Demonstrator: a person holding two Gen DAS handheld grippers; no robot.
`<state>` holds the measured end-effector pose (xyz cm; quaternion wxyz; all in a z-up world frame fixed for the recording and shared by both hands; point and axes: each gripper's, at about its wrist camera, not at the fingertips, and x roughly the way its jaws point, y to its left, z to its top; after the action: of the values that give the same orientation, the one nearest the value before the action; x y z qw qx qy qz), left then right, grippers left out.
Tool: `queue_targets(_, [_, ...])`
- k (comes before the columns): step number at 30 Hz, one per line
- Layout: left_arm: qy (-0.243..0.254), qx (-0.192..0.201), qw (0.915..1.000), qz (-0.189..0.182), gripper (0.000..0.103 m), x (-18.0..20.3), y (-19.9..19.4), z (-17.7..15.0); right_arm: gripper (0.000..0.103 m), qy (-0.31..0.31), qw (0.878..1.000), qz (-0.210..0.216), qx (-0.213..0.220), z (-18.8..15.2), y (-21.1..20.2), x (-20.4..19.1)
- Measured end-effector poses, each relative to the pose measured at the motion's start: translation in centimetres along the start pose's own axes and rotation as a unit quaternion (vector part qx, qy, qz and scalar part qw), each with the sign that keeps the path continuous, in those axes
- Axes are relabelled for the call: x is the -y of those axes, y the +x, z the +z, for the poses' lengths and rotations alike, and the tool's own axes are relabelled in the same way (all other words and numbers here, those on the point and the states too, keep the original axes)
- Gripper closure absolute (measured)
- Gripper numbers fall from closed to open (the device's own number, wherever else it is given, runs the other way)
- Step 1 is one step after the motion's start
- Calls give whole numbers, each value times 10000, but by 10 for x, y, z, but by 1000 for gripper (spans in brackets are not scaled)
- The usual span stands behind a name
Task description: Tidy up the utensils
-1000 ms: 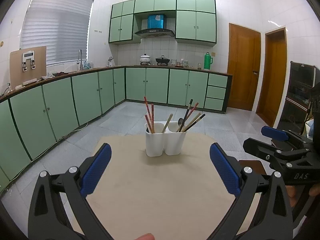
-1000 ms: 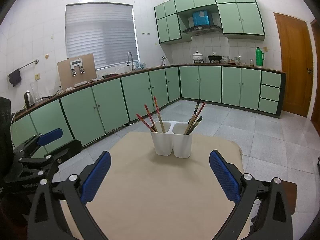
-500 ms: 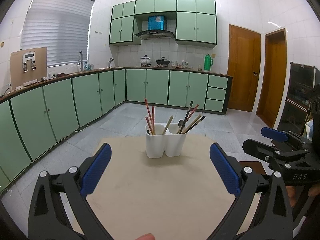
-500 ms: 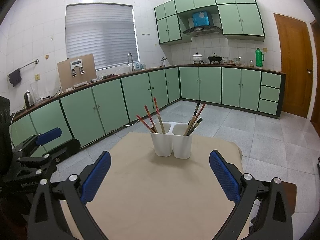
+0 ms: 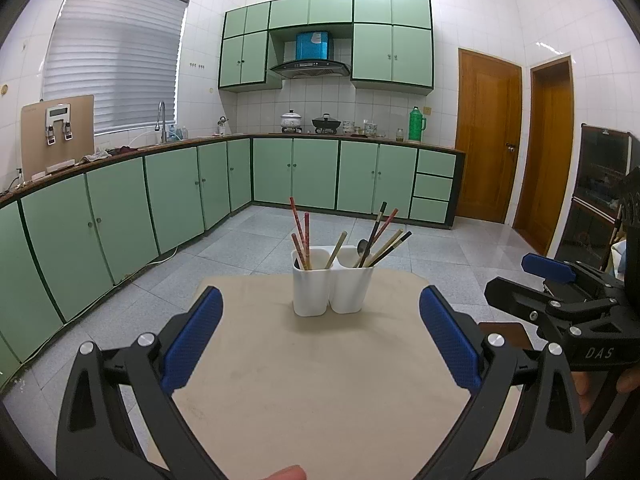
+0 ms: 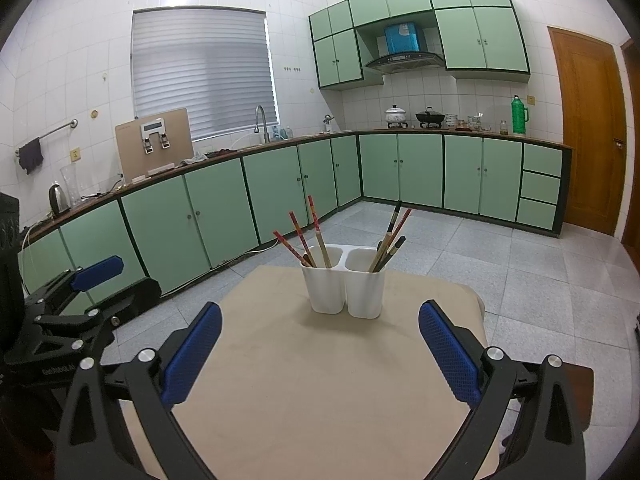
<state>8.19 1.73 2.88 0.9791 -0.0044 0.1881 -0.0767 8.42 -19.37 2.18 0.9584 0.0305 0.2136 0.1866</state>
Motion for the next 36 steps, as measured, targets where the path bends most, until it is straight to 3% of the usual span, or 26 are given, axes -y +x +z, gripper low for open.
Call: queue_targets(36, [-18,-61,10000,10,7,0,1,0,6,-18,10000,21,-35,1,1,-2])
